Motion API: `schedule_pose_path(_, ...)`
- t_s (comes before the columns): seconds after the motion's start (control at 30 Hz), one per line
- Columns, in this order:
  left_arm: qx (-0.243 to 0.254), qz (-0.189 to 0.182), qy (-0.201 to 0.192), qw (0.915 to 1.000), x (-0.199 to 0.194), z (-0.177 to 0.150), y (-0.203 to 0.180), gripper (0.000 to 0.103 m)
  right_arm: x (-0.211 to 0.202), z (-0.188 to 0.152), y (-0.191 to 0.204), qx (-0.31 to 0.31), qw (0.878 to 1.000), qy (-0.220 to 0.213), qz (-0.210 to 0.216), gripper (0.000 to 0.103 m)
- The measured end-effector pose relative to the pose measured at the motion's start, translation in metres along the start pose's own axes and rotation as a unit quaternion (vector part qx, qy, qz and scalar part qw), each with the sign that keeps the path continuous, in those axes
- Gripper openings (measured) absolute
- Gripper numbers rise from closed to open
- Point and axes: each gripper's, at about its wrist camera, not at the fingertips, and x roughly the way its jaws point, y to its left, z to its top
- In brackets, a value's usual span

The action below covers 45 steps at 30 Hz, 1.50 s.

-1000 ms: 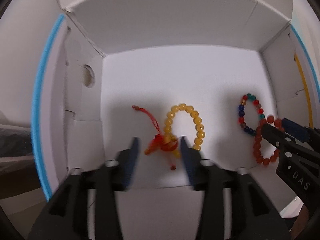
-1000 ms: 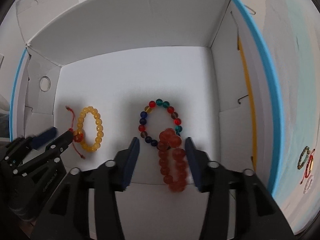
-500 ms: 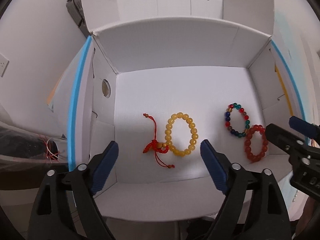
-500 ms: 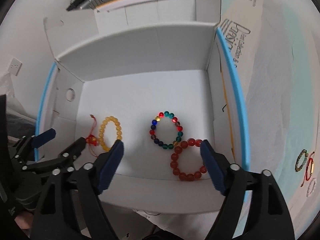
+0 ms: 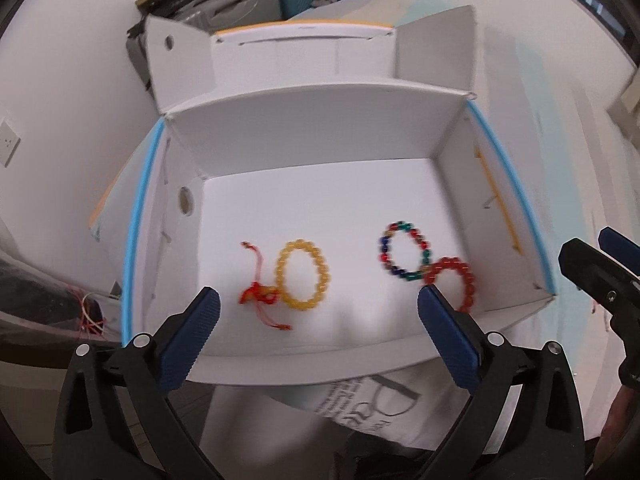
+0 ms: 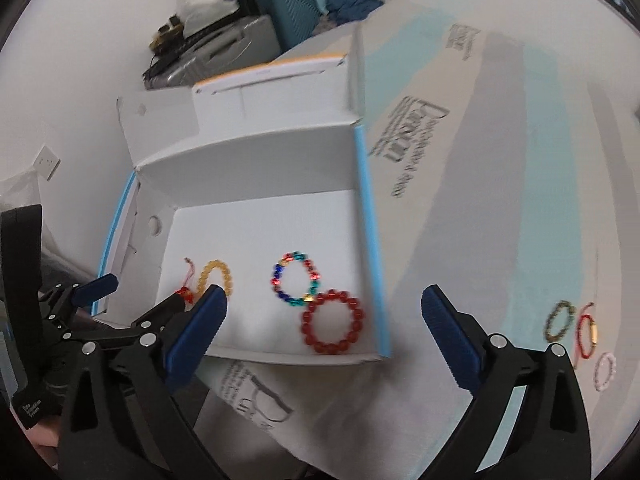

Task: Organize jewelry
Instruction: 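Move both open tools away from the box over the remaining bracelets, then grasp the brown-green beaded bracelet with the left tool while the right tool grasps the pink bracelet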

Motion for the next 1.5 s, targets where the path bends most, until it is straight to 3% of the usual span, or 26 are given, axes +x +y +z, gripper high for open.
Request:
schedule_pose_path(0.4, 0.047, -0.048, -0.040, 0.9969, -0.029, -0.005, -0.104, 0.097, -0.064, -0.031, -0.096, 0.054, 0.996, -0.060, -0.048, 0.094)
schedule_pose_path(0.8, 0.128, -0.089, -0.043, 0.9869, -0.025, -0.018, -0.239, 0.097, -0.104, -0.079, -0.219, 0.116, 0.987, -0.063, -0.094, 0.094)
schedule_pose_path(1.1, 0.179, -0.102, -0.024, 0.9781, 0.008, -0.027, -0.324, 0.097, -0.101, -0.114, -0.300, 0.158, 0.979, -0.042, -0.121, 0.094)
schedule_pose_path(1.5, 0.217, -0.108, 0.009, 0.9701, 0.071, -0.020, -0.405, 0.096, -0.051, -0.148, -0.384, 0.200, 0.970, 0.011, -0.136, 0.094)
